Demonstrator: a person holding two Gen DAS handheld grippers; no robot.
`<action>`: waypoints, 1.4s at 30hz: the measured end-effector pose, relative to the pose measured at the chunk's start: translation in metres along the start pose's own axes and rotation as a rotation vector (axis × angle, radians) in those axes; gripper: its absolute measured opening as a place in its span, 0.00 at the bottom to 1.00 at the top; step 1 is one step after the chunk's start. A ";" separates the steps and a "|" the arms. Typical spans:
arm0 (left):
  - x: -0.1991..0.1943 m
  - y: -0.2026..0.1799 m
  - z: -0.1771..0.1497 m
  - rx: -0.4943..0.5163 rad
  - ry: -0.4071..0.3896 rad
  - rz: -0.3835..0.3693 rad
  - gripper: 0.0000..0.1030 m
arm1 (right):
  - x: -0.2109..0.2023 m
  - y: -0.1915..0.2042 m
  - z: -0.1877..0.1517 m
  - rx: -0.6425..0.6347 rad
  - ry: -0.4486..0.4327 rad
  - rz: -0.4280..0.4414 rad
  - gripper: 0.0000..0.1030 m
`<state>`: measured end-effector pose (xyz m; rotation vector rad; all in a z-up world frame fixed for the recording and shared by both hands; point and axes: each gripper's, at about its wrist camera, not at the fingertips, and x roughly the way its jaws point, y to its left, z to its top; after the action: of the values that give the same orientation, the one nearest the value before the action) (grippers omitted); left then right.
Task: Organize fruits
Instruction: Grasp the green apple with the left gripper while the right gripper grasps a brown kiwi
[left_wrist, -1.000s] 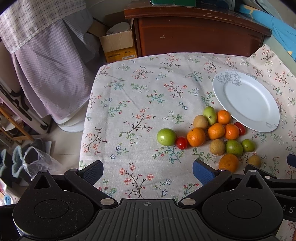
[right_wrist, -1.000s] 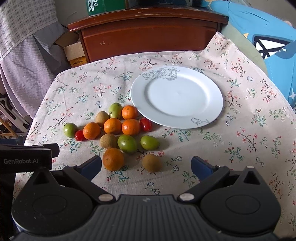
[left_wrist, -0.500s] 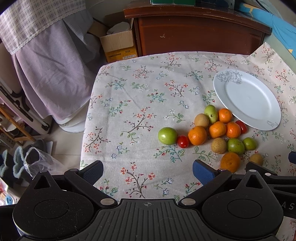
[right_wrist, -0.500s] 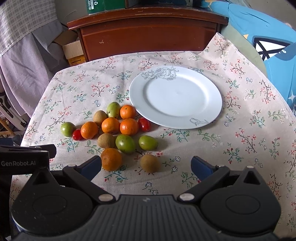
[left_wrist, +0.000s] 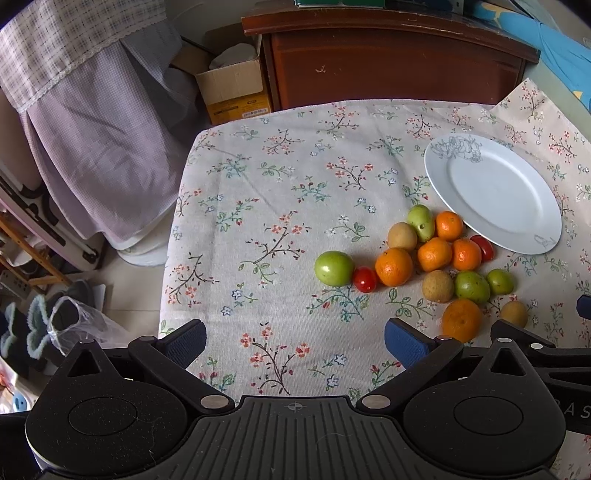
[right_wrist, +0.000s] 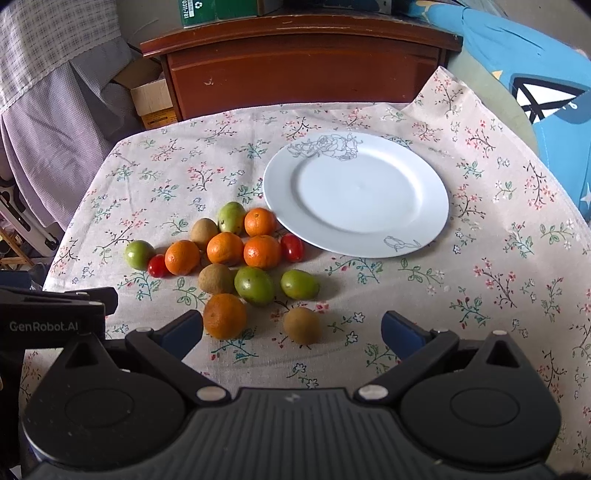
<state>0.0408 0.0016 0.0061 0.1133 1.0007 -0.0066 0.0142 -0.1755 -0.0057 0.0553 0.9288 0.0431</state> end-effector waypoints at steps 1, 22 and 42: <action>0.000 0.000 0.000 -0.001 0.000 -0.001 1.00 | 0.000 0.000 0.000 0.000 0.000 0.000 0.99; -0.001 0.014 0.008 -0.052 -0.036 -0.057 1.00 | -0.003 -0.029 0.001 0.084 -0.005 0.029 0.97; 0.013 0.040 0.009 -0.091 -0.082 -0.002 0.98 | 0.003 -0.053 -0.013 0.103 -0.005 0.088 0.65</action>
<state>0.0580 0.0415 0.0039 0.0285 0.9181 0.0318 0.0062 -0.2282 -0.0195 0.1916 0.9228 0.0764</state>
